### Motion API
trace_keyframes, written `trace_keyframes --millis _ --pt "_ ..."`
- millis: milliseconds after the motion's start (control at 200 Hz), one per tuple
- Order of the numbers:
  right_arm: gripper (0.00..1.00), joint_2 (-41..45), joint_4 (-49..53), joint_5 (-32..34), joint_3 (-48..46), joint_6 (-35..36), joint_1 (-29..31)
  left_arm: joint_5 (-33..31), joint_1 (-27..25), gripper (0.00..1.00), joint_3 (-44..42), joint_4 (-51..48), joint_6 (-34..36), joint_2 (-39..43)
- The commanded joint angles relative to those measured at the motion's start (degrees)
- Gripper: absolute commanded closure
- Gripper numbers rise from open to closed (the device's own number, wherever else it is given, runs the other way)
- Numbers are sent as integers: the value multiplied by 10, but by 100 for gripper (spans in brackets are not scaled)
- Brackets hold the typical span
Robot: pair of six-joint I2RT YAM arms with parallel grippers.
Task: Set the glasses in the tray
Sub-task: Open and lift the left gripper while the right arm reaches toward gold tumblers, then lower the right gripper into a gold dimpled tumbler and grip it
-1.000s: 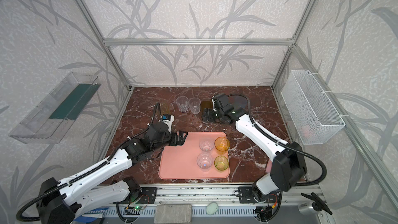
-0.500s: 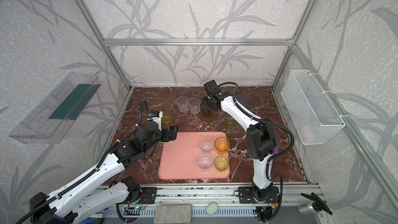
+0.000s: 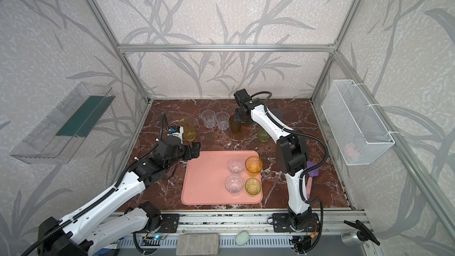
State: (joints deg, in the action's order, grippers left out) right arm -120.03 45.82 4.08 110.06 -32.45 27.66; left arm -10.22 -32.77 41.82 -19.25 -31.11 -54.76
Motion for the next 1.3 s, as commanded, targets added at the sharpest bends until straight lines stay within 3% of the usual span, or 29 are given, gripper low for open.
trace_keyframes --millis 0,1095,1205,1295 --pt "55 -16 27 6 24 7 -4 -2 4 1 -3 0 -2 4" --pt "67 -100 71 -11 102 9 -13 3 8 1 -17 16 -8 17" --pt "70 -105 73 -11 104 8 -13 3 8 1 -18 17 -9 17" --pt "79 -109 74 -14 107 8 -13 2 8 1 -19 17 -11 18"
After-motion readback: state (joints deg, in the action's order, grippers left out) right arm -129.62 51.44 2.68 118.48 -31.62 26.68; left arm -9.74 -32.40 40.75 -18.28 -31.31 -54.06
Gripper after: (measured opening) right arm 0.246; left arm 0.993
